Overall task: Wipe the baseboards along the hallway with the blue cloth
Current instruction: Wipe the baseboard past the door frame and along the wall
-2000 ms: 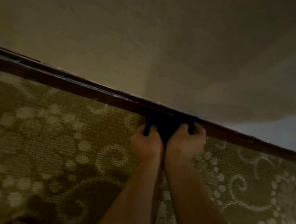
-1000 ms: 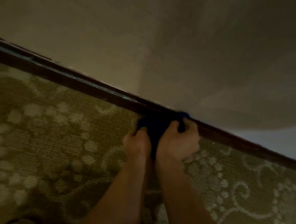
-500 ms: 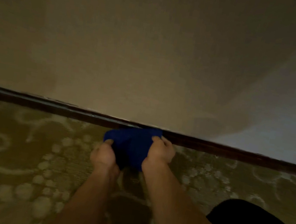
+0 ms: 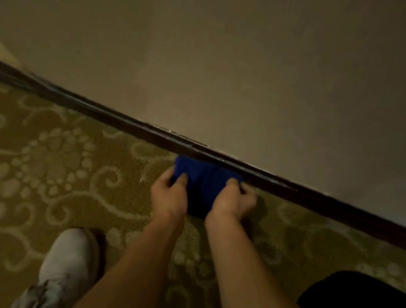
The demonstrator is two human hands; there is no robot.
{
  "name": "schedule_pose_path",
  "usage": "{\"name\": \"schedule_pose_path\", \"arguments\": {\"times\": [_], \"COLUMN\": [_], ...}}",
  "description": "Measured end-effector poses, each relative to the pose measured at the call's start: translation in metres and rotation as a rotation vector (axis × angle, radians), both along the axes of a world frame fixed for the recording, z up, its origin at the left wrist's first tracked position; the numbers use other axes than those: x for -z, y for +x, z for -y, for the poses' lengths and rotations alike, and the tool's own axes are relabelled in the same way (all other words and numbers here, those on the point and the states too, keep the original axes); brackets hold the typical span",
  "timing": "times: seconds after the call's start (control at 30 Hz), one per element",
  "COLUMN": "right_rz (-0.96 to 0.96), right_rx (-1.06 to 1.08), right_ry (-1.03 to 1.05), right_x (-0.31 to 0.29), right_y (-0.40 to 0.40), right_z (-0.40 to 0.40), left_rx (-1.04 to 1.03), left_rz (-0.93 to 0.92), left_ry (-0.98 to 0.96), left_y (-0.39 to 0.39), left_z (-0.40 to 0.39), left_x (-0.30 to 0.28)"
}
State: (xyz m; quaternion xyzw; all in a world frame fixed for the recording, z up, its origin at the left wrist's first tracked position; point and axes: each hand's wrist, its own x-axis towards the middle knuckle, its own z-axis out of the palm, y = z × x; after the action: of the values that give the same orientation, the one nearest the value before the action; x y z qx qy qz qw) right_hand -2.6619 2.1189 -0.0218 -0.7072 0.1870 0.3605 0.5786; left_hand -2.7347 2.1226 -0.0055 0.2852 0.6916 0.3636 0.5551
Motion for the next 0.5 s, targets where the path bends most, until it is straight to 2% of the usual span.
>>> {"name": "schedule_pose_path", "arguments": {"times": [0.07,0.17,0.23,0.33,0.5], "right_rz": [0.017,-0.124,-0.16,-0.176,-0.141], "right_rx": [-0.022,-0.137,-0.133,-0.069,-0.002], "right_ry": [-0.053,-0.067,-0.035,0.045,-0.048], "right_x": [0.023,0.058,0.074,0.072,0.069], "right_y": [0.004,0.003,0.002,0.002,-0.004], "right_z": [0.004,0.017,0.021,0.016,0.003], "left_rx": [0.048,0.083,0.067,0.073,0.113], "left_rz": [0.047,0.103,0.13,0.166,0.169], "left_ry": [-0.063,-0.175,-0.195,-0.251,-0.354], "left_y": [0.003,0.013,0.021,0.025,0.005], "left_z": [-0.005,-0.012,-0.014,-0.022,-0.042], "left_x": [0.018,0.04,0.051,0.053,0.046]}}
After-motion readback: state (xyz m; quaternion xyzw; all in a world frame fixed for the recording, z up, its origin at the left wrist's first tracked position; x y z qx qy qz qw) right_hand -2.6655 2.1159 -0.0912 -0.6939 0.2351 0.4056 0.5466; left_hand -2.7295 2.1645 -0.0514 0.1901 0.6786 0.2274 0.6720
